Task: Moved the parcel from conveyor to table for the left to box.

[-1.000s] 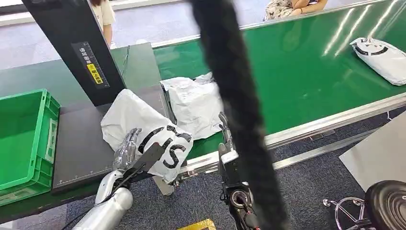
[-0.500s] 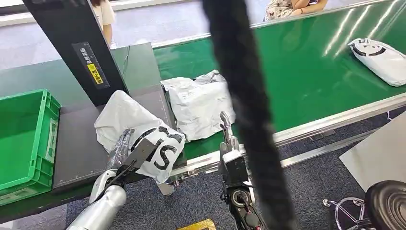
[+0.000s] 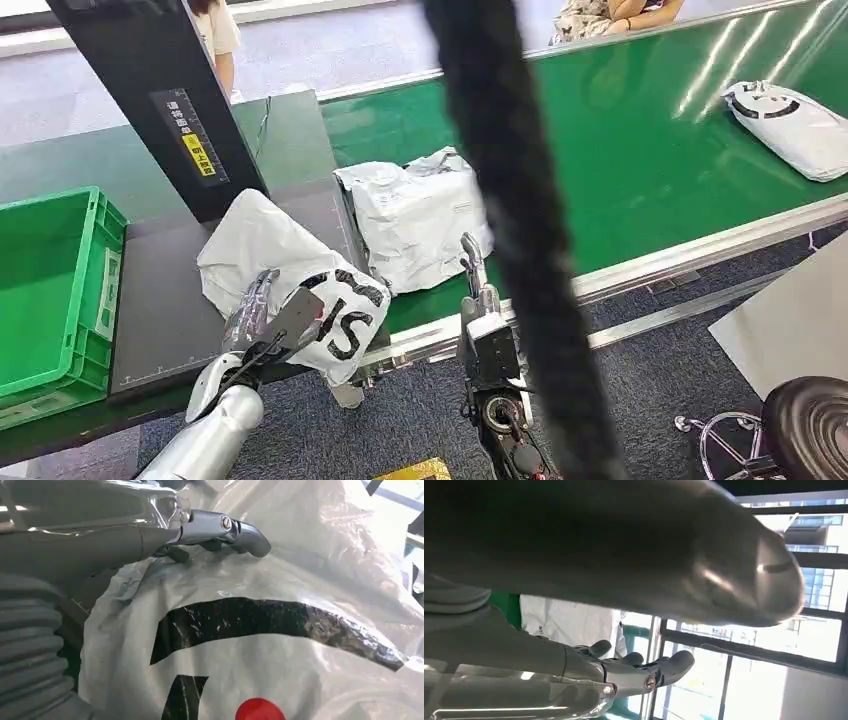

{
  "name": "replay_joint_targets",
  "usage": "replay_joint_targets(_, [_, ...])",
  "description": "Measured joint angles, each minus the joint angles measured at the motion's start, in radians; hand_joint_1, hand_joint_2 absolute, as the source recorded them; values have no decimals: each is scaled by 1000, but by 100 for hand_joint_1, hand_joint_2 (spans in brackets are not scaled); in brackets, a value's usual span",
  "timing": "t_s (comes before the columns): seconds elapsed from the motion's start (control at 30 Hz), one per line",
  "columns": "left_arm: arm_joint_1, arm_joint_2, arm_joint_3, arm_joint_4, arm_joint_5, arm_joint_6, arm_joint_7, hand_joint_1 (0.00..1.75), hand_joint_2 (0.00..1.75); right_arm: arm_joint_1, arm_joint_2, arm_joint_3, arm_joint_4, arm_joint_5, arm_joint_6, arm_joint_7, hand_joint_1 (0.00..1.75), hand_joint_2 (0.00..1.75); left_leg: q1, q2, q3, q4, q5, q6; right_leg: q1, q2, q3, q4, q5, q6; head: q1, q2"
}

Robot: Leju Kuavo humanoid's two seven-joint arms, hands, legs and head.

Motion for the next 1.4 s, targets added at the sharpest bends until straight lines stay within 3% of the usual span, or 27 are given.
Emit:
replay_joint_targets(0.37, [-1, 0, 34, -2, -10, 0, 5, 0, 175, 0, 0, 0, 0, 0, -3, 0, 0, 0, 0, 0, 2, 0, 0, 0, 0, 0, 3, 0, 0, 0, 0, 0])
replay_joint_targets(0.4, [-1, 0, 38, -2, -11, 0, 5, 21, 175, -1, 0, 0, 0, -1, -4, 0, 0, 0, 0, 0, 3, 0, 0, 0, 0, 0, 3, 0, 0, 0, 0, 0])
replay_joint_targets(0.43, [-1, 0, 43, -2, -12, 0, 5, 133, 175, -1, 0, 0, 0, 0, -5, 0, 0, 0, 0, 0, 3, 0, 0, 0, 0, 0, 4, 0, 0, 0, 0, 0])
replay_joint_targets(0.47, [-1, 0, 45, -2, -13, 1, 5, 175, 175, -1, 0, 0, 0, -1, -5, 0, 0, 0, 0, 0, 4, 0, 0, 0, 0, 0, 4, 0, 0, 0, 0, 0])
replay_joint_targets(1.4, [-3, 32, 214, -3, -3, 40, -55, 175, 175, 22, -1, -1, -36, -37, -8, -2, 0, 0, 0, 0, 7, 0, 0, 0, 0, 0, 7, 0, 0, 0, 0, 0])
